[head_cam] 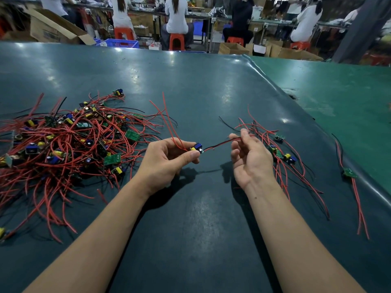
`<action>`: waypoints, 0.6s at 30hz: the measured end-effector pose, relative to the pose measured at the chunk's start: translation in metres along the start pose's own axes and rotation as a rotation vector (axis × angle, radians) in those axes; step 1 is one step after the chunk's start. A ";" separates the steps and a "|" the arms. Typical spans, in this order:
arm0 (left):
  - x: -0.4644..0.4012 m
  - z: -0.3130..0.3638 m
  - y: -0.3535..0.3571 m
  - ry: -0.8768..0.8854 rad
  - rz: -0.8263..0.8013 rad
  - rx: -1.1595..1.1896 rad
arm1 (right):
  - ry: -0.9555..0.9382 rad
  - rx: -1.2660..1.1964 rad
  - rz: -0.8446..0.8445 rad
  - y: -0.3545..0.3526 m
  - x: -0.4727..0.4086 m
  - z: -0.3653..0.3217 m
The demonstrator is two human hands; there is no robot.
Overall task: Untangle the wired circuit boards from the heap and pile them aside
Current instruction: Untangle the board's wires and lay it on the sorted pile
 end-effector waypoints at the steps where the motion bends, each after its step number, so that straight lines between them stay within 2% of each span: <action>1: 0.000 0.000 0.000 -0.002 0.001 -0.002 | -0.021 -0.003 0.009 -0.002 -0.001 -0.001; 4: 0.000 0.000 0.001 -0.003 0.003 -0.005 | -0.046 -0.010 0.010 -0.003 -0.003 -0.004; 11: 0.000 0.001 -0.003 0.002 0.036 0.019 | 0.043 -0.081 -0.013 0.001 0.000 0.003; 13: -0.001 0.001 -0.006 0.019 0.066 0.029 | 0.118 -0.014 -0.082 0.006 0.005 0.012; 15: -0.001 0.001 -0.007 0.038 0.080 0.049 | 0.205 0.147 -0.233 0.016 0.015 0.023; 17: 0.000 0.001 -0.005 0.047 0.062 0.044 | 0.233 0.290 -0.397 0.026 0.026 0.034; 18: 0.000 0.000 -0.003 0.049 0.045 0.027 | 0.222 0.317 -0.426 0.028 0.029 0.036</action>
Point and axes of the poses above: each hand's wrist, its own x-axis away from the middle knuckle, its own y-axis out of the palm, z = x × y, the point moved 8 cm from there along -x, towards the middle knuckle, and after that the axes turned 10 degrees about -y, right-handed, at the moved point
